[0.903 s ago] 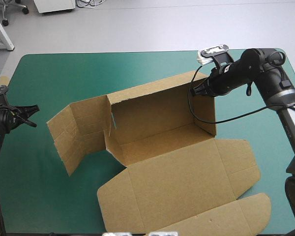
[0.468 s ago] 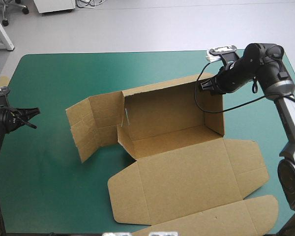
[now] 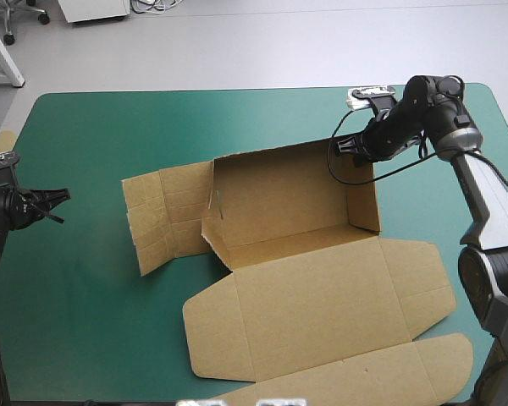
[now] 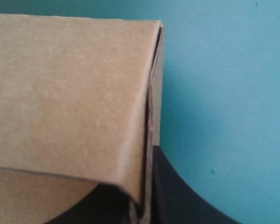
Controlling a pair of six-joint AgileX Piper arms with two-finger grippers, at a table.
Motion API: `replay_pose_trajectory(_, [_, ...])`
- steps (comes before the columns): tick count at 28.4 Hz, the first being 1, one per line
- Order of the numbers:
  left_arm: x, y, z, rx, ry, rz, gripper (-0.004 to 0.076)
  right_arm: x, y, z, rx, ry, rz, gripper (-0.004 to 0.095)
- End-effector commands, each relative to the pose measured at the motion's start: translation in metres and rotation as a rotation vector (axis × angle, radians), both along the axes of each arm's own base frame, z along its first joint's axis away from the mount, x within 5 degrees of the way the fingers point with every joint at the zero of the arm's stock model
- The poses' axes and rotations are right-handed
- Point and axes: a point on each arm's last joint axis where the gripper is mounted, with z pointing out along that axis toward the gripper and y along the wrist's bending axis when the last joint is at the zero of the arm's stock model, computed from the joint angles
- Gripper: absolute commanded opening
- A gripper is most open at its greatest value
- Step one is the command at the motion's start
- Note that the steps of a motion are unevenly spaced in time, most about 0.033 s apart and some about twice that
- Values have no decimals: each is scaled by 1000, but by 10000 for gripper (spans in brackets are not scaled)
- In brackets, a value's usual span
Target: Fold the box
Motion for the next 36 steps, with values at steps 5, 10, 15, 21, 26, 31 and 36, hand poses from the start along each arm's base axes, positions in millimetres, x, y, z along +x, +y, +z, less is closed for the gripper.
replay_pose_trajectory(5, [0,-1,18,25,-79,-13,134,0,3,39,72,-137,1,2])
replay_pose_trajectory(10, [-1,-1,17,21,-64,-9,118,0,2,48,70,-167,9,197])
replay_pose_trajectory(15, [-2,-1,17,19,-51,-8,117,-1,3,52,82,-177,11,425])
replay_pose_trajectory(21, [-2,-1,16,17,-50,-7,117,-2,2,55,83,-187,11,444])
replay_pose_trajectory(26, [-2,-1,16,17,-50,-7,117,-7,0,58,60,-174,18,446])
replay_pose_trajectory(31, [-2,-1,16,28,-44,-21,117,-23,-4,84,61,-264,15,441])
replay_pose_trajectory(36, [-2,-1,16,40,-38,-36,117,-57,-13,108,31,-320,15,441])
